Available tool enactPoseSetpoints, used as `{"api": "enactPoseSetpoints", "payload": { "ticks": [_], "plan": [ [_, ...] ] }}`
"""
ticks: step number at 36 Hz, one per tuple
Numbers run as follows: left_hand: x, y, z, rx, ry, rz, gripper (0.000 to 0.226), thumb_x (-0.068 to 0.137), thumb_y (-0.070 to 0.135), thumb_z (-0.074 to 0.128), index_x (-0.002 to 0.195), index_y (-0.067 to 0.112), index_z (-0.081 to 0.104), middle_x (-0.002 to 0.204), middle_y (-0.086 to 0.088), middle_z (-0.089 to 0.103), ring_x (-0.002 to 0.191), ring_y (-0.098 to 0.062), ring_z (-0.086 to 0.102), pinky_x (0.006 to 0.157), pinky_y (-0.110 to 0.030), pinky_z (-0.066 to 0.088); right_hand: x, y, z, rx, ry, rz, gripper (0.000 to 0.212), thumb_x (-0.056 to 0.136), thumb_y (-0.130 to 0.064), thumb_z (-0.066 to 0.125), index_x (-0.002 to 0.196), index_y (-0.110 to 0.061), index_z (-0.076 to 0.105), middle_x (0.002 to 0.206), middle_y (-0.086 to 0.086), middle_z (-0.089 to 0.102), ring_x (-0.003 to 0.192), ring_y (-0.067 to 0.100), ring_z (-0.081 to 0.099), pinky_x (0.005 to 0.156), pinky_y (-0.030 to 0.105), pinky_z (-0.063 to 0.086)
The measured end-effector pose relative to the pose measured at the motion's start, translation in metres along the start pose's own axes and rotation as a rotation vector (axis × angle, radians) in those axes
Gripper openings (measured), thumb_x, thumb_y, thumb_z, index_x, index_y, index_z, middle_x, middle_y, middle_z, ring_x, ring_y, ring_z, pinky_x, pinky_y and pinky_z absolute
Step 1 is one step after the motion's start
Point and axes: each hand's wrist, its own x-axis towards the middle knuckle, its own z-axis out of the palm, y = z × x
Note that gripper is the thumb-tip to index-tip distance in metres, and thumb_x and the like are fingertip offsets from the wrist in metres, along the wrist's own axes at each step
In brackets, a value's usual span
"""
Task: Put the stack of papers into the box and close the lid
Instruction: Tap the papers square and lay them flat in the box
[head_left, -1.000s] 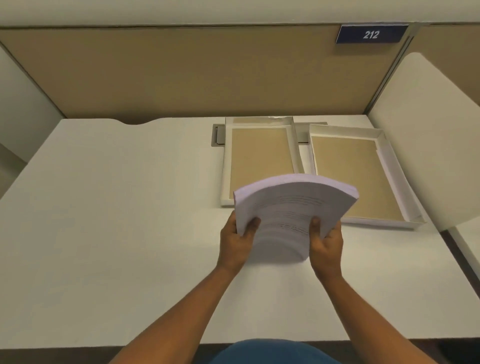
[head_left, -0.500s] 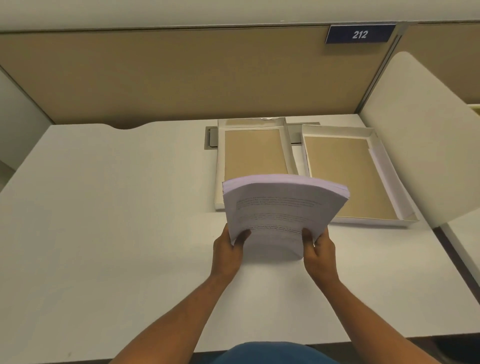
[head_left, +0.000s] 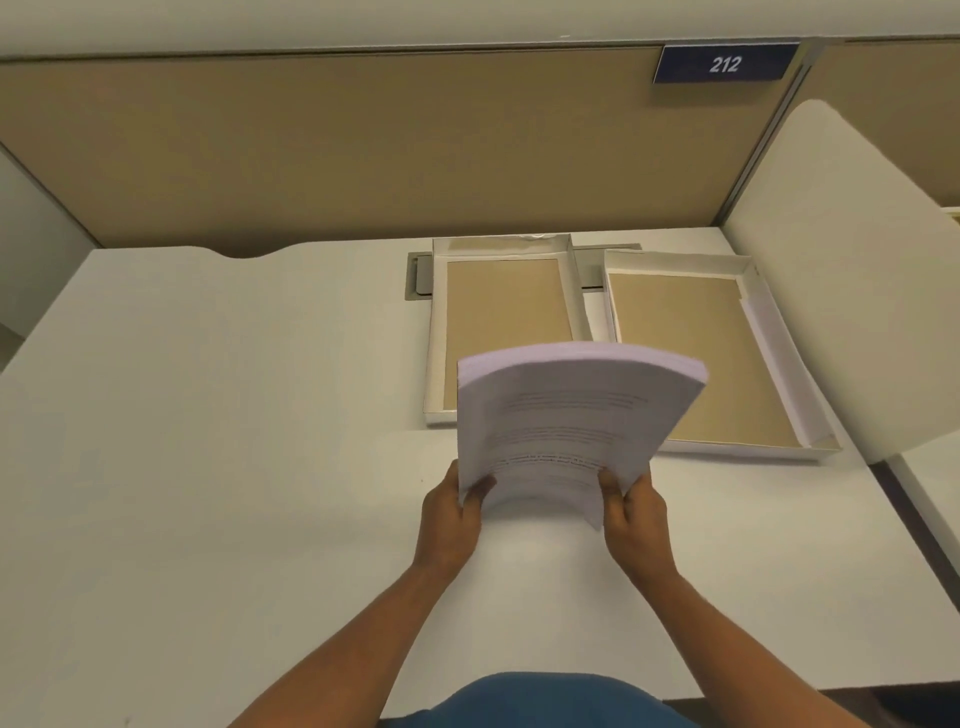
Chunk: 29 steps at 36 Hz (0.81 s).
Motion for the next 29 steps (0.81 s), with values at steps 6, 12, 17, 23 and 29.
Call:
{"api": "enactPoseSetpoints", "payload": {
  "ticks": [6,12,17,23,29],
  "plan": [
    [0.027,0.013,-0.009,0.081,-0.009,0.046,0.029,0.097,0.029,0.058,0.126,0.026,0.055,0.107,0.017,0.067,0.100,-0.008,0.067,0.082,-0.019,0.057,0.030,-0.015,-0.006,-0.082,-0.057,-0.063,0.042,0.102,-0.025,0.048,0.140,-0.007,0.043,0.121,0.000,0.064,0.097,0.015,0.061,0.067,0.003,0.044],
    [0.063,0.038,-0.014,0.144,-0.002,0.106,0.040,0.097,0.032,0.058,0.133,0.015,0.055,0.124,0.002,0.067,0.110,-0.016,0.066,0.093,-0.035,0.056,0.083,-0.043,-0.016,-0.137,-0.131,-0.050,0.040,0.102,-0.029,0.048,0.135,-0.006,0.046,0.126,0.009,0.065,0.106,0.029,0.066,0.077,0.028,0.050],
    [0.097,0.057,-0.016,0.134,-0.022,0.056,0.036,0.098,0.032,0.056,0.128,0.013,0.058,0.122,0.004,0.066,0.111,-0.016,0.064,0.092,-0.027,0.051,0.133,-0.056,-0.022,-0.138,-0.235,0.117,0.040,0.099,-0.037,0.051,0.128,-0.010,0.056,0.122,0.002,0.064,0.108,0.025,0.062,0.086,0.034,0.049],
    [0.141,0.068,-0.014,0.170,-0.071,-0.068,0.037,0.099,0.034,0.054,0.129,0.014,0.059,0.126,-0.003,0.067,0.109,-0.021,0.064,0.092,-0.031,0.050,0.191,-0.051,-0.014,-0.037,-0.370,0.309,0.038,0.097,-0.038,0.054,0.121,-0.009,0.060,0.117,0.008,0.068,0.102,0.030,0.068,0.081,0.046,0.060],
    [0.175,0.069,-0.007,0.178,-0.072,-0.135,0.036,0.100,0.032,0.051,0.129,0.013,0.060,0.126,-0.004,0.067,0.105,-0.020,0.062,0.085,-0.025,0.045,0.230,-0.055,0.003,-0.005,-0.343,0.394,0.038,0.099,-0.033,0.053,0.123,-0.004,0.060,0.121,0.012,0.066,0.104,0.031,0.066,0.076,0.037,0.053]
  ]
}}
